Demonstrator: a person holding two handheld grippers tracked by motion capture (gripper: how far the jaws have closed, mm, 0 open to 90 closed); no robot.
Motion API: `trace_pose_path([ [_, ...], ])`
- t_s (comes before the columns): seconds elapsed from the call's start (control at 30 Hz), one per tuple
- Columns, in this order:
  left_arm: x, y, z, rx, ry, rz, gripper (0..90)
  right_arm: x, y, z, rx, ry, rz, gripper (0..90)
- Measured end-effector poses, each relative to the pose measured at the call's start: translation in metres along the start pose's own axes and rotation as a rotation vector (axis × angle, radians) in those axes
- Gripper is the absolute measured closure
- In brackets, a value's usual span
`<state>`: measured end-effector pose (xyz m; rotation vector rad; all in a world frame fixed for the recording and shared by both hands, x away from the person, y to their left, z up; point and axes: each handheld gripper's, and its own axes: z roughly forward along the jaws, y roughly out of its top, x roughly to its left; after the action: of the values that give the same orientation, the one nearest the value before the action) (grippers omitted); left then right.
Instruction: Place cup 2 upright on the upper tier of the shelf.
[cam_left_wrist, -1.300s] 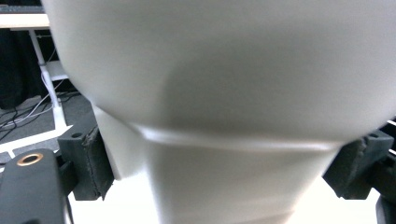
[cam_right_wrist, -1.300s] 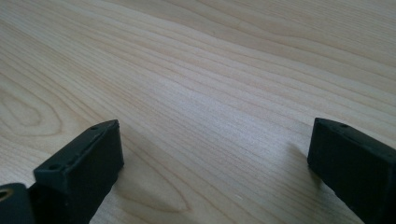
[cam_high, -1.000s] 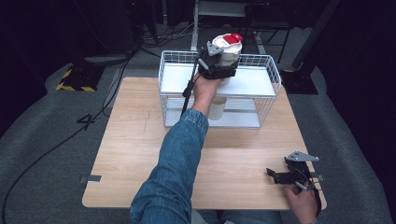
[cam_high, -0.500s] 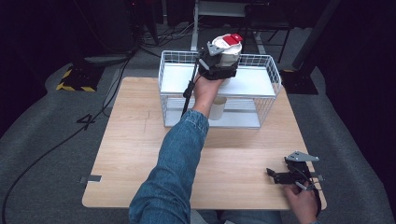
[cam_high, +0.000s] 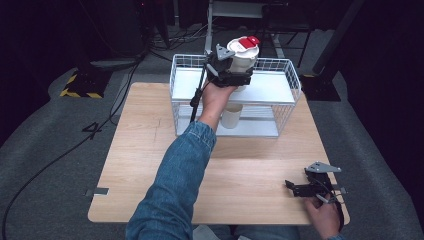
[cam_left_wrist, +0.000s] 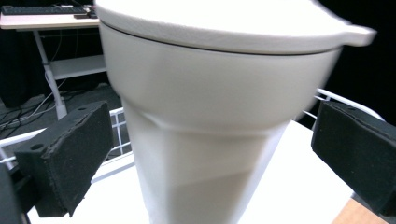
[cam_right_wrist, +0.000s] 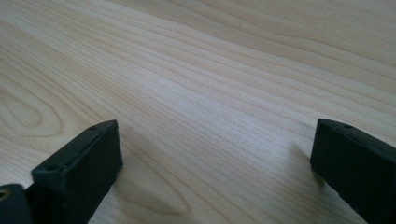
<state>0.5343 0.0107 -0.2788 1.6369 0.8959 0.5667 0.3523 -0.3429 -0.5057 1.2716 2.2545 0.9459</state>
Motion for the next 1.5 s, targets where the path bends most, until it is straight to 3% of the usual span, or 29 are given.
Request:
trace_pose_path([
  [0.4, -0.005, -0.004, -0.051, 0.005, -0.033, 0.032, 0.1, -0.001, 0.001, 0.001, 0.002, 0.011, -0.004, 1.1],
  [0.67, -0.004, -0.01, -0.082, 0.005, -0.07, 0.024, 0.4, -0.006, 0.005, 0.005, 0.005, 0.022, -0.022, 1.1],
  [1.0, -0.002, -0.024, -0.122, -0.002, -0.071, 0.026, 0.6, -0.006, 0.005, 0.005, 0.005, 0.022, -0.022, 1.1],
  [1.3, -0.001, -0.037, -0.16, 0.011, -0.072, 0.067, 0.7, -0.006, 0.005, 0.005, 0.005, 0.022, -0.022, 1.1],
  [1.5, 0.005, -0.051, -0.179, 0.011, -0.086, 0.045, 1.0, -0.006, 0.005, 0.005, 0.005, 0.022, -0.023, 1.0],
])
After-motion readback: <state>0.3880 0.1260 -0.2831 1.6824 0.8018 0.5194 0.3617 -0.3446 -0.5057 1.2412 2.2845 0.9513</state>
